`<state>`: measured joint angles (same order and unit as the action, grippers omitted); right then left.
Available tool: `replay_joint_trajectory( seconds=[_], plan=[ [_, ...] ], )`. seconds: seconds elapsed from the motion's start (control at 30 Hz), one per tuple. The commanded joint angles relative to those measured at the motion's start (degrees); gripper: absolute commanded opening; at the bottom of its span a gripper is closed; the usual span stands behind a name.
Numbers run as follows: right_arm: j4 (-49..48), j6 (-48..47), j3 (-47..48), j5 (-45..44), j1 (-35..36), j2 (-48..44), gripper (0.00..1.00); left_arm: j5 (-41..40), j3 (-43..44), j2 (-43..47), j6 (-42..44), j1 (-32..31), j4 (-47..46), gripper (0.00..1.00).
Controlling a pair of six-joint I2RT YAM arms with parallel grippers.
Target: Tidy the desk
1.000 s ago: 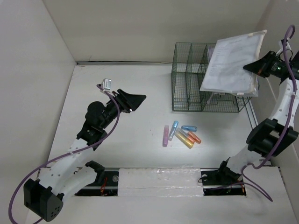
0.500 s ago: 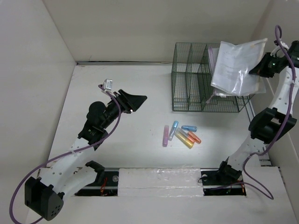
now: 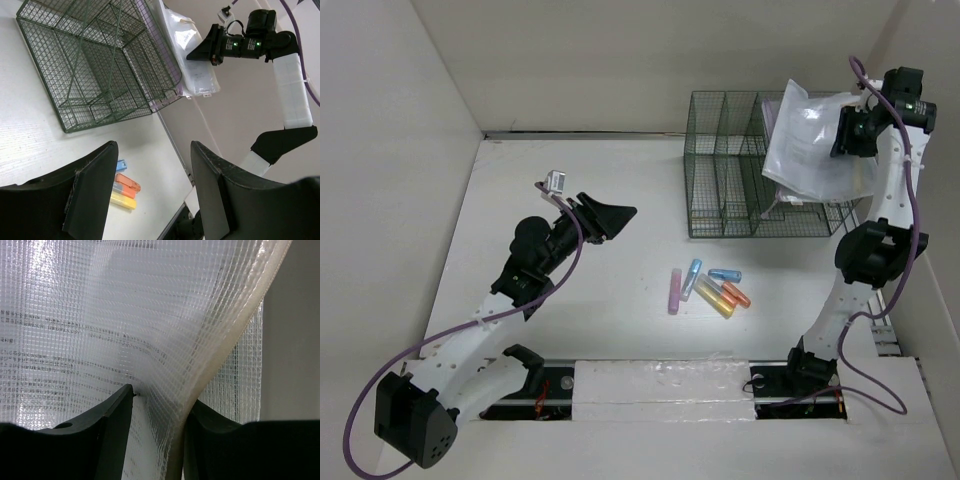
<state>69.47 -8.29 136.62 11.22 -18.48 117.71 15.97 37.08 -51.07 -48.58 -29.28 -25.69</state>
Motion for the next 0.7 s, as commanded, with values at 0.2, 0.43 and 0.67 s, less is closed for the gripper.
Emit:
replay_joint_trajectory(
  seconds=[0.2,0.43,0.67],
  plan=[
    [-6.9,-1.3,-0.6,-13.4,3.8,-5.5,0.0,0.9,-0.5,0.0,0.0,-0.3,-3.9,0.56],
    [-11.3,-6.8,-6.9,1.1,0.2,-9.6,0.0,1.4,-0.3,0.1,-0.1,-0.3,-3.9,0.56],
    [-9.4,-8.0,-2.8,4.6,-0.9,-5.3,0.0,1.7,-0.5,0.4,-0.1,-0.3,-4.0,0.56]
  ],
)
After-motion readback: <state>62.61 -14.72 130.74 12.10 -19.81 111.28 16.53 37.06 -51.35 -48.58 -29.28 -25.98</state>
